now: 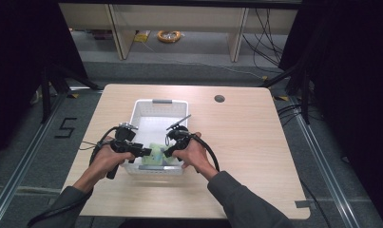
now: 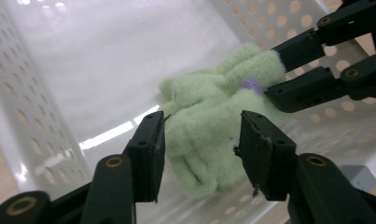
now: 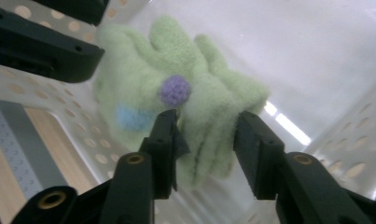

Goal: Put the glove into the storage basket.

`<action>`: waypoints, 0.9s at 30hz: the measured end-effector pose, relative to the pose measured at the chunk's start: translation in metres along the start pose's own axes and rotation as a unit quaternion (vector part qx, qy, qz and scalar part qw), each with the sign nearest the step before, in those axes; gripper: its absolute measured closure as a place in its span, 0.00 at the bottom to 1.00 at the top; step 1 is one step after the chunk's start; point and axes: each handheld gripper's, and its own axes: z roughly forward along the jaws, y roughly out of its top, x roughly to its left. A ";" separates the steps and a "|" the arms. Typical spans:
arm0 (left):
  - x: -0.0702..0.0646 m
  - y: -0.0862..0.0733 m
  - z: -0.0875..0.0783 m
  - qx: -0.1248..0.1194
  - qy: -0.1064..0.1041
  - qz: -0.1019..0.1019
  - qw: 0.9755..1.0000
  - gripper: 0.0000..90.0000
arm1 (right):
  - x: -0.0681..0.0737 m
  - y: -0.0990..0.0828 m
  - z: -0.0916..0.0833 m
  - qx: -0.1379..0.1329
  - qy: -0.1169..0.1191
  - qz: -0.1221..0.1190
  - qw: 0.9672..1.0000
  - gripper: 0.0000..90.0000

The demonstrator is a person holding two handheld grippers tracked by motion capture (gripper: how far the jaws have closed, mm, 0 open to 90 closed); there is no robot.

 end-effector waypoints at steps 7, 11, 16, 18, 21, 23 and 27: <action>-0.006 0.002 -0.002 -0.014 -0.004 -0.001 1.000 0.54 | 0.004 0.007 -0.014 -0.013 -0.025 -0.010 1.000 0.54; -0.009 0.004 -0.006 -0.017 -0.007 0.002 1.000 0.52 | 0.005 0.010 -0.026 -0.035 -0.011 -0.018 0.999 0.54; -0.012 0.005 -0.010 -0.026 -0.005 -0.003 1.000 0.45 | 0.002 0.009 -0.038 -0.050 -0.016 -0.024 0.998 0.52; -0.014 0.005 -0.011 -0.031 -0.008 -0.005 0.999 0.43 | 0.002 0.007 -0.043 -0.043 -0.019 -0.007 0.999 0.51; -0.018 0.003 -0.012 -0.034 -0.012 -0.010 0.999 0.40 | -0.003 0.004 -0.049 -0.052 -0.019 -0.006 0.998 0.51; -0.020 0.002 -0.013 -0.037 -0.015 -0.013 0.999 0.37 | -0.007 0.000 -0.052 -0.059 -0.010 -0.016 0.998 0.50; -0.027 0.000 -0.013 -0.046 -0.019 -0.019 0.999 0.34 | -0.011 -0.006 -0.060 -0.075 0.002 -0.020 0.997 0.47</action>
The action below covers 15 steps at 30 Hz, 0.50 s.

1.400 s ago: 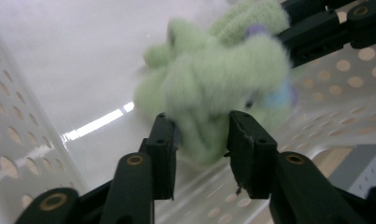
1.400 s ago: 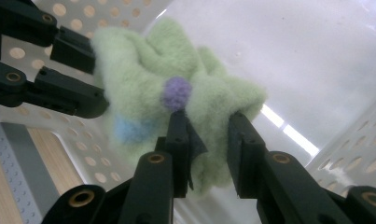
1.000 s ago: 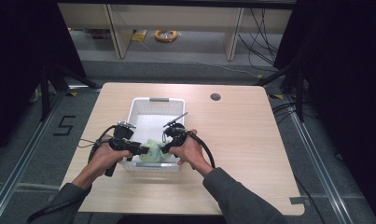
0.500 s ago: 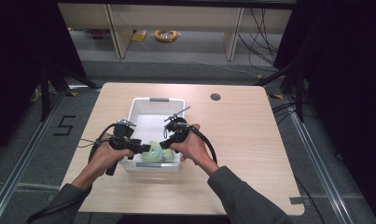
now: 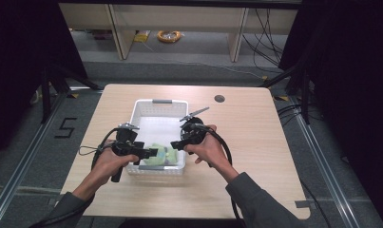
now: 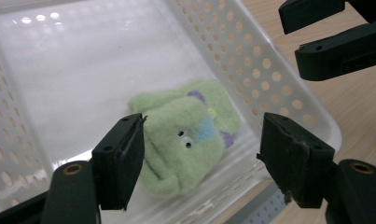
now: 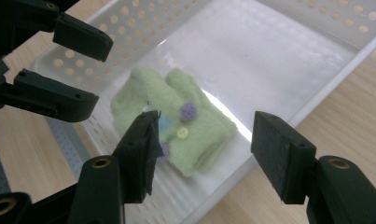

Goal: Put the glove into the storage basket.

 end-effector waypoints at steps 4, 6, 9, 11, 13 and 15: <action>-0.006 -0.003 0.000 -0.006 -0.009 0.005 1.000 0.31 | -0.001 -0.008 -0.009 -0.011 -0.015 0.005 1.000 0.43; -0.009 -0.004 0.000 -0.011 -0.009 0.002 1.000 0.30 | -0.002 -0.013 -0.014 -0.010 -0.011 0.010 1.000 0.42; -0.013 -0.005 -0.002 -0.019 -0.020 -0.002 1.000 0.26 | -0.005 -0.018 -0.021 -0.031 0.008 -0.001 0.999 0.41; -0.016 -0.006 -0.004 -0.024 -0.026 -0.001 0.999 0.24 | -0.006 -0.022 -0.026 -0.035 0.010 0.001 0.999 0.40; -0.020 -0.007 -0.004 -0.029 -0.032 0.002 0.999 0.21 | -0.007 -0.026 -0.030 -0.043 0.013 0.001 0.999 0.39; -0.024 -0.007 -0.004 -0.043 -0.036 -0.007 0.998 0.19 | -0.009 -0.030 -0.033 -0.057 0.010 0.001 0.998 0.39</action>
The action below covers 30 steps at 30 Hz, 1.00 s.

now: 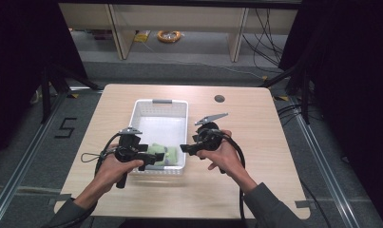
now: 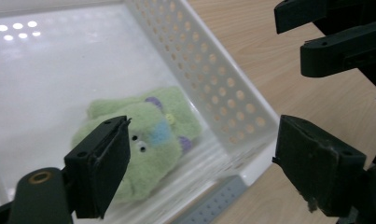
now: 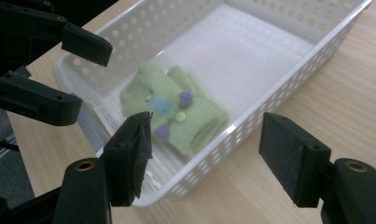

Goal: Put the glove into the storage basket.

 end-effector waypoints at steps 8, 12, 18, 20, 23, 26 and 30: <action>-0.017 -0.004 -0.003 -0.005 -0.017 0.013 1.000 0.18 | -0.005 -0.013 -0.020 -0.018 0.015 0.001 1.000 0.37; -0.026 -0.008 -0.004 -0.010 -0.025 0.019 0.999 0.18 | -0.006 -0.019 -0.029 -0.028 0.016 0.004 0.999 0.37; -0.039 -0.012 -0.005 -0.015 -0.037 0.029 0.999 0.18 | -0.007 -0.029 -0.038 -0.038 0.019 0.007 0.999 0.37; -0.043 -0.014 -0.005 -0.015 -0.042 0.033 0.998 0.18 | -0.008 -0.032 -0.043 -0.038 0.020 0.007 0.999 0.36; -0.047 -0.015 -0.004 -0.014 -0.048 0.035 0.998 0.18 | -0.008 -0.036 -0.046 -0.045 0.018 0.014 0.999 0.36; -0.051 -0.019 -0.002 -0.014 -0.051 0.040 0.998 0.18 | -0.009 -0.043 -0.051 -0.046 0.017 0.016 0.999 0.36; -0.055 -0.024 0.000 -0.009 -0.058 0.046 0.997 0.18 | -0.012 -0.050 -0.056 -0.053 0.019 0.015 0.998 0.35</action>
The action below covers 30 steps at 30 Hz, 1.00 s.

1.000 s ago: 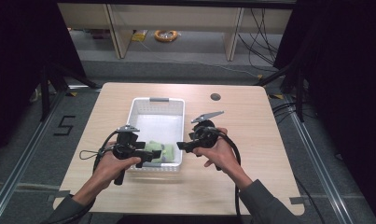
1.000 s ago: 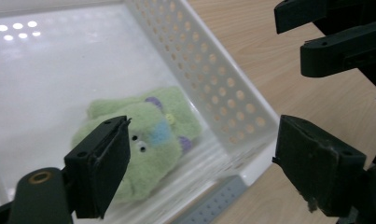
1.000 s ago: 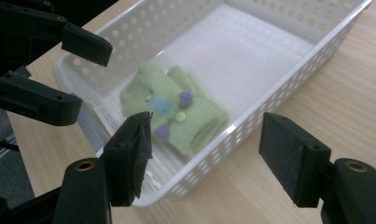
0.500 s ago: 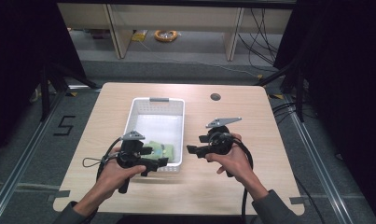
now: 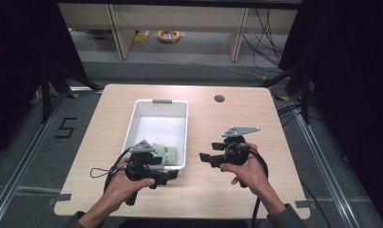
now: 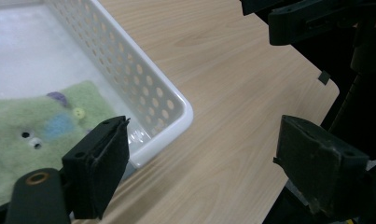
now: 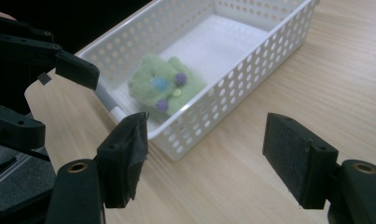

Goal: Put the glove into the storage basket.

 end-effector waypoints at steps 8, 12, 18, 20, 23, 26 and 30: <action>-0.007 -0.007 0.004 0.001 -0.005 0.005 1.000 0.18 | -0.005 -0.016 -0.014 -0.006 -0.006 0.015 1.000 0.34; -0.010 -0.011 0.005 -0.002 0.000 0.013 1.000 0.18 | -0.007 -0.025 -0.020 -0.011 -0.007 0.019 1.000 0.34; -0.013 -0.020 0.008 -0.001 0.002 0.021 1.000 0.18 | -0.011 -0.038 -0.026 -0.015 -0.021 0.005 1.000 0.34; -0.014 -0.022 0.009 -0.004 0.003 0.022 1.000 0.18 | -0.009 -0.042 -0.028 -0.012 -0.020 0.013 1.000 0.34; -0.016 -0.026 0.009 -0.004 0.006 0.029 1.000 0.18 | -0.012 -0.049 -0.029 -0.012 -0.021 -0.001 1.000 0.33; -0.019 -0.031 0.012 -0.010 0.002 0.029 1.000 0.18 | -0.011 -0.054 -0.032 -0.013 -0.032 -0.009 0.999 0.33; -0.019 -0.038 0.013 0.002 0.003 0.034 0.999 0.19 | -0.009 -0.065 -0.033 -0.014 -0.016 0.016 1.000 0.32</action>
